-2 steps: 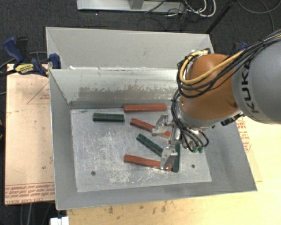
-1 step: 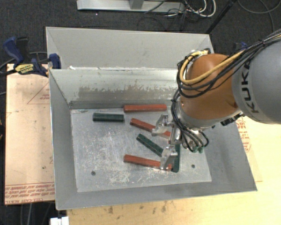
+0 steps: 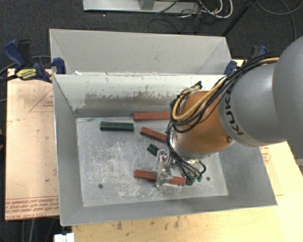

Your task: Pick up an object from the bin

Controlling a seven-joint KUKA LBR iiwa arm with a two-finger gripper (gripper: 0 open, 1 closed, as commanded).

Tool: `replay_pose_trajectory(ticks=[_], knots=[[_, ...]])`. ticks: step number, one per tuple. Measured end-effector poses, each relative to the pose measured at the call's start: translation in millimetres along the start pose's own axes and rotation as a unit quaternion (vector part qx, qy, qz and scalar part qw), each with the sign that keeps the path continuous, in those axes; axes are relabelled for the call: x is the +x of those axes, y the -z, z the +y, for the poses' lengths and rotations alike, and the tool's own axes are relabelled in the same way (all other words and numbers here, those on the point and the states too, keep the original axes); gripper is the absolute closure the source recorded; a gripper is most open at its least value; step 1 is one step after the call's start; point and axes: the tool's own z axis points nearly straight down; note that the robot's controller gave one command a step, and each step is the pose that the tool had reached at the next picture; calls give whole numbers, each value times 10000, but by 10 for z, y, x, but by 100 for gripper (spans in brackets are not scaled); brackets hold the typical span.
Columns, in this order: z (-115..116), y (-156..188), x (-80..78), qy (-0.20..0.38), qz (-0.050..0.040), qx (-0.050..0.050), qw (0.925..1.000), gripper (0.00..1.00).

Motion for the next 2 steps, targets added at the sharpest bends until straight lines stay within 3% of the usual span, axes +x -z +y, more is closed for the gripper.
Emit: replay_pose_trajectory(ticks=[1, 2], knots=[[1, -1, 59, 18, 123, -2, 9999, 0], [-3, -52, 22, 6, 8, 3, 10000, 100]])
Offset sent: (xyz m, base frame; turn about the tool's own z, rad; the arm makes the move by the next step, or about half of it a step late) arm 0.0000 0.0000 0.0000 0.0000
